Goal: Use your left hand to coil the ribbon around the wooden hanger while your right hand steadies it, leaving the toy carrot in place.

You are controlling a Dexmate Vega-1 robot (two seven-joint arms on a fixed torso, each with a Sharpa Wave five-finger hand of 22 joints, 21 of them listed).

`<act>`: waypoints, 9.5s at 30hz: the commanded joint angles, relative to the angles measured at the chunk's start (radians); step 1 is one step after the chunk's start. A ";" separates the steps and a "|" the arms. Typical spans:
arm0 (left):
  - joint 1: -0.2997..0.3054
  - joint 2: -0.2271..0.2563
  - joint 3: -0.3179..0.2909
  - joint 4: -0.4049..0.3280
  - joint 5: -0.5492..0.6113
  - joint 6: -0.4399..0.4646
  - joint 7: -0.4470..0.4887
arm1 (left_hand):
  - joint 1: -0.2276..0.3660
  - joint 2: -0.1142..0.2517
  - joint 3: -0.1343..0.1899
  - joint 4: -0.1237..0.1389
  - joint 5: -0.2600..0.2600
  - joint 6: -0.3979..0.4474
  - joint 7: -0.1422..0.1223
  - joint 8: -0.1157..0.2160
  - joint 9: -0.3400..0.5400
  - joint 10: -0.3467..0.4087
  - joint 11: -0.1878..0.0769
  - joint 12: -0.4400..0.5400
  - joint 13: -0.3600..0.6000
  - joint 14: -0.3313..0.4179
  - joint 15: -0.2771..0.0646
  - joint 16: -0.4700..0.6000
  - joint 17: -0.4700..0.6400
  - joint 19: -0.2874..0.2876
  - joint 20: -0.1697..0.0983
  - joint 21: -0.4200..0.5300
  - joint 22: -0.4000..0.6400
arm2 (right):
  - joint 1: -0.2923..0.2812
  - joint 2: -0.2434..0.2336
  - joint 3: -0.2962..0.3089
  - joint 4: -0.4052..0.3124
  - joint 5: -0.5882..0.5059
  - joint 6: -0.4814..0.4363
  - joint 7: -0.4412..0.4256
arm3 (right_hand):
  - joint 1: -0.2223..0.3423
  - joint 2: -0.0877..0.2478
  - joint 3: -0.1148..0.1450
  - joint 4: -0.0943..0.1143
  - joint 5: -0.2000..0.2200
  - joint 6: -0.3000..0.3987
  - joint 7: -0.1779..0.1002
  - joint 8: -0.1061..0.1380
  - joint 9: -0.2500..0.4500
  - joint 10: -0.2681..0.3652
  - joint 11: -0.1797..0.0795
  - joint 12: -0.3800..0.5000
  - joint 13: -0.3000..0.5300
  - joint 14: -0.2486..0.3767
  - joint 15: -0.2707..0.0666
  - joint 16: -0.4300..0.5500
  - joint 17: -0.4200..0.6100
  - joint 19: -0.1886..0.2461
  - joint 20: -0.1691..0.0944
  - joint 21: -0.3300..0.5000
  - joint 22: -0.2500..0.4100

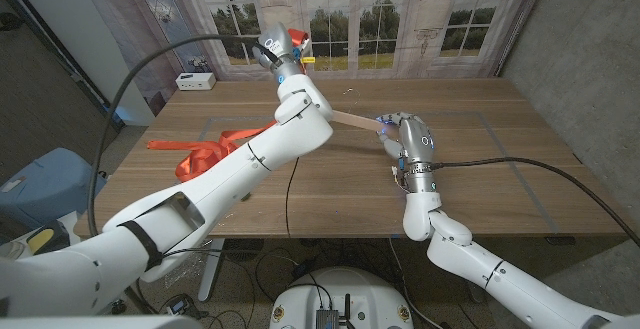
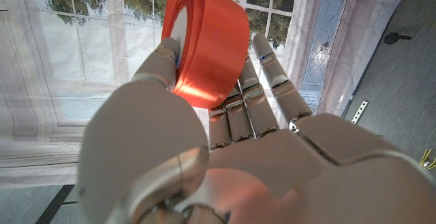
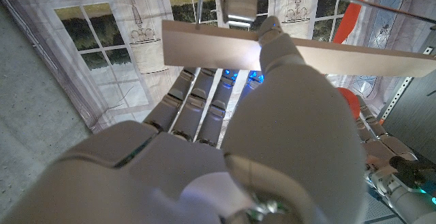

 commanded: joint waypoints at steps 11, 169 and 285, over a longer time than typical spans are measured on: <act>-0.023 0.030 0.099 -0.102 0.125 0.003 -0.068 | 0.120 0.130 0.020 0.024 -0.001 0.093 -0.037 0.002 0.005 0.147 -0.147 0.053 0.128 0.096 -0.124 -0.005 0.005 -0.006 -0.002 0.016 0.005 | 0.173 0.112 -0.058 0.208 0.058 0.116 0.034 | 0.093 0.107 -0.001 0.007 0.005 0.037 0.019 0.008 0.078 0.055 -0.048 0.009 0.001 0.013 -0.139 -0.011 0.009 -0.006 -0.001 0.012 -0.001; 0.273 0.199 -0.235 -0.139 0.067 -0.117 -0.112 | 0.112 0.127 0.025 0.025 -0.005 0.108 -0.044 -0.036 0.025 0.145 -0.152 0.052 0.163 0.105 -0.129 -0.030 0.032 -0.064 -0.012 0.121 0.002 | 0.078 0.135 0.016 0.194 -0.059 0.253 -0.089 | 0.094 0.105 -0.001 0.002 0.002 0.030 0.010 0.014 0.076 0.049 -0.056 0.023 -0.016 0.034 -0.144 -0.100 0.067 -0.044 0.005 0.091 -0.008; 0.713 0.207 -0.379 -0.449 0.126 -0.584 -0.281 | 0.100 0.126 0.029 0.025 -0.010 0.119 -0.052 -0.056 0.037 0.149 -0.156 0.037 0.175 0.110 -0.137 -0.045 0.047 -0.103 -0.022 0.196 -0.016 | 0.019 0.609 0.567 0.359 -0.388 0.402 -0.173 | 0.099 0.113 -0.021 0.006 0.004 0.028 0.012 0.019 0.076 0.048 -0.052 0.024 -0.022 0.048 -0.144 -0.149 0.090 -0.061 0.000 0.155 -0.014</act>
